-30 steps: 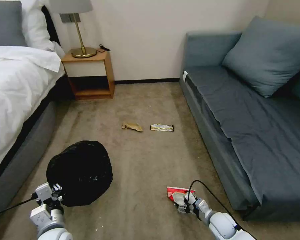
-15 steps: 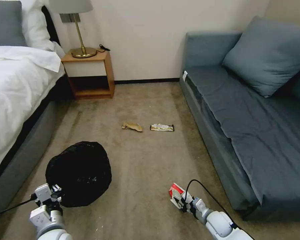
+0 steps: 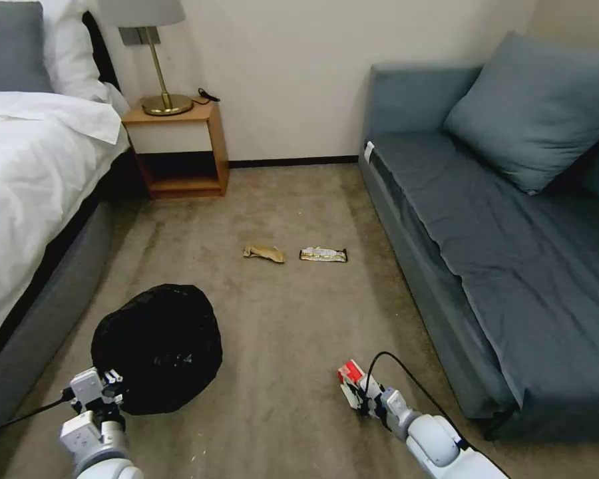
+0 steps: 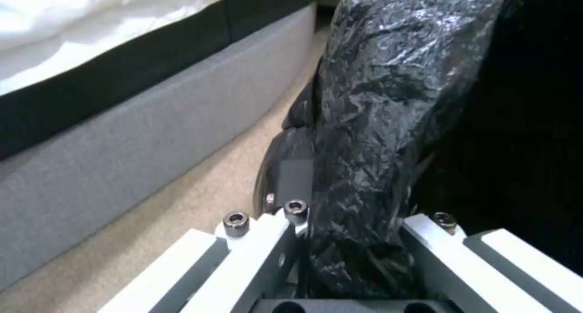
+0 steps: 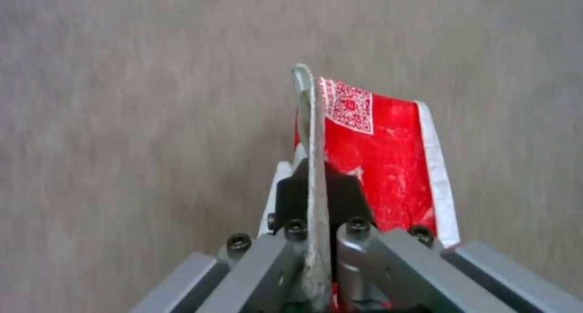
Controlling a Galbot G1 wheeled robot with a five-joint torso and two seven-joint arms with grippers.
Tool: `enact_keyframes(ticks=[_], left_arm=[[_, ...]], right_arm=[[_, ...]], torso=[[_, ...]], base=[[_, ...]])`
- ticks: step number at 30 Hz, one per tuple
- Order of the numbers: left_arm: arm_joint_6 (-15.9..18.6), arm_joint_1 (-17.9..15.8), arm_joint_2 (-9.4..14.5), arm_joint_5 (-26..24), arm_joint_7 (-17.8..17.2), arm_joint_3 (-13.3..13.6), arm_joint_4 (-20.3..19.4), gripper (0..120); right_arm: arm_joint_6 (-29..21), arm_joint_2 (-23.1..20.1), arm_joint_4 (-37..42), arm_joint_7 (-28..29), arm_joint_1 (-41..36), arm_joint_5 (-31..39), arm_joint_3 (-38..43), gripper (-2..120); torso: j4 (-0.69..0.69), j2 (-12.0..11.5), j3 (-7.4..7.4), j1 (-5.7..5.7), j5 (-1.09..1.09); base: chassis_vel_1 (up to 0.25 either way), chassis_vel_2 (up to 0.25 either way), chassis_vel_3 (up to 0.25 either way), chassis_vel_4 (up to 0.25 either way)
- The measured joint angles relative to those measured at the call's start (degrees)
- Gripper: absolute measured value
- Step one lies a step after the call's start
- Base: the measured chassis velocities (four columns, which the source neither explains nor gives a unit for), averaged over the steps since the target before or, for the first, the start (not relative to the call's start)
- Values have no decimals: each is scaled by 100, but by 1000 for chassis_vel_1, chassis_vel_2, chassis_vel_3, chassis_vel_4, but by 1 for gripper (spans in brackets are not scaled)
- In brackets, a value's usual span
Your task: Pick up the trash bin, then pick up the garbage on the floor and place it into the trash bin.
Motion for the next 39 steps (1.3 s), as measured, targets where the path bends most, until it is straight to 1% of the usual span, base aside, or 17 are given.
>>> enact_keyframes(ticks=[2,4,5,7,8,9,10,11,15,17,24,26,27,28,31,36,39], left_arm=[[-9,-28,5,23,0,0,48,2],[-10,-62,6,47,2,1,70,2],[-10,-62,6,47,2,1,70,2],[-11,-71,-5,56,2,3,70,2],[-11,-76,-22,60,5,8,70,2],[-11,-76,-22,60,5,8,70,2],[-14,-77,-27,62,4,6,70,2],[-25,-92,-30,68,6,-1,88,2],[-26,-126,-24,66,5,-22,121,2],[-22,-191,10,41,7,-37,159,2],[15,-292,40,-24,6,-48,209,2],[39,-340,33,-34,6,-49,244,2],[72,-408,5,-35,4,-45,278,2],[72,-408,5,-35,4,-45,278,2],[109,-465,-44,-35,3,-34,289,2],[129,-483,-116,-35,3,-20,280,2],[134,-464,-195,-34,6,-7,203,2]], right_arm=[[-14,35,56,146,241,68,-193,0],[-64,121,139,372,591,270,-560,0],[-64,121,139,372,591,270,-560,0],[-109,160,224,561,817,480,-800,0],[-178,221,321,800,1134,757,-1138,0],[-178,221,321,800,1134,757,-1138,0],[-194,241,354,892,1315,880,-1271,0],[-219,292,441,1073,1717,1169,-1545,0],[-247,354,473,1242,2172,1457,-1900,0],[-255,462,526,1371,2743,1839,-2376,0],[-269,677,775,1456,3171,2418,-3034,0],[-270,841,921,1456,3308,2662,-3324,0],[-249,1086,949,1448,3402,2808,-3575,0],[-249,1086,949,1448,3402,2808,-3575,0],[-170,1360,892,1430,3461,2861,-3818,0],[-108,1585,809,1418,3465,2866,-4012,0],[-56,1796,648,1412,3439,2815,-4213,0]], torso=[[2,0,0,0,-2],[2,0,1,0,2],[2,0,1,0,2],[2,0,0,0,1],[1,0,1,0,0],[1,0,1,0,0],[0,0,2,0,1],[2,0,0,0,-2],[2,0,1,0,0],[3,0,0,0,-2],[2,0,1,0,0],[2,0,0,0,-1],[2,0,0,0,-1],[2,0,0,0,-1],[2,0,0,0,-1],[2,0,0,0,-1],[2,0,0,0,-1]], base=[[0,0,0,0],[0,0,0,0],[0,0,0,0],[0,0,0,0],[0,0,0,0],[0,0,0,0],[0,0,0,0],[0,0,0,0],[0,0,0,0],[0,0,0,0],[0,0,0,0],[0,0,0,0],[0,0,0,0],[0,0,0,0],[0,0,0,0],[0,0,0,0],[0,0,0,0]])
